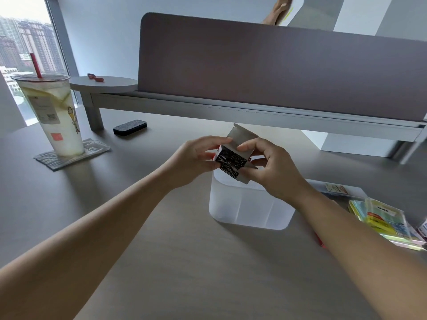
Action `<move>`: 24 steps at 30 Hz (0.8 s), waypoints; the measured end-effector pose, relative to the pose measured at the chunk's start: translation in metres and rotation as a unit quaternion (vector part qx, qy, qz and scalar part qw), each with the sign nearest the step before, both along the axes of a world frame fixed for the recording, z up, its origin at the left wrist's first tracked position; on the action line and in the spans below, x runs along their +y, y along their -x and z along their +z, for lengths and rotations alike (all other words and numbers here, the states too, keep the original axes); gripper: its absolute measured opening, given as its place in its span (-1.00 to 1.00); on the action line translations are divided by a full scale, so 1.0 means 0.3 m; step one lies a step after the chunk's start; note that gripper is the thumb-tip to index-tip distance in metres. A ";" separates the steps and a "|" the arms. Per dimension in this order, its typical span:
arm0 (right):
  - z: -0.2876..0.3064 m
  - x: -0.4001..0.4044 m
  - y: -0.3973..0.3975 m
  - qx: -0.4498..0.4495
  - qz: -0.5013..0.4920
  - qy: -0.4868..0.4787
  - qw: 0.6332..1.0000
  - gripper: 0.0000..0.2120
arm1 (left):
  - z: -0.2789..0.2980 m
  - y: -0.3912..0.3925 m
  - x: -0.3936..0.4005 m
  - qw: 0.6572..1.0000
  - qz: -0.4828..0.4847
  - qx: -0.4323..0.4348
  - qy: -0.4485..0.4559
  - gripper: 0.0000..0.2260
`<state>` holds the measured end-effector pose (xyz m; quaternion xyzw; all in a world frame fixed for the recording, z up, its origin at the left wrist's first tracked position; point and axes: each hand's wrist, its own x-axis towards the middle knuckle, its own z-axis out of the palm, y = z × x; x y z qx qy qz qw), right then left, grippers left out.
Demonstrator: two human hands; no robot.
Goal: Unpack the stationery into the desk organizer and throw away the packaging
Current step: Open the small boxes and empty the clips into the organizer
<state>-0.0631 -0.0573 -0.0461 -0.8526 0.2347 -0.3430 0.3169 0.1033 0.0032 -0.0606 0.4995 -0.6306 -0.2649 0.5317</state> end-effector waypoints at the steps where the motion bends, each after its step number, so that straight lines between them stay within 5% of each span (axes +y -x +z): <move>1: 0.001 0.001 0.000 -0.001 0.000 0.000 1.000 -0.72 | -0.001 -0.002 -0.002 1.000 0.001 0.004 0.000 -0.42; 24: 0.000 0.018 0.008 -0.001 -0.024 0.030 0.999 -0.67 | -0.021 0.024 0.004 1.000 -0.001 0.022 0.011 -0.52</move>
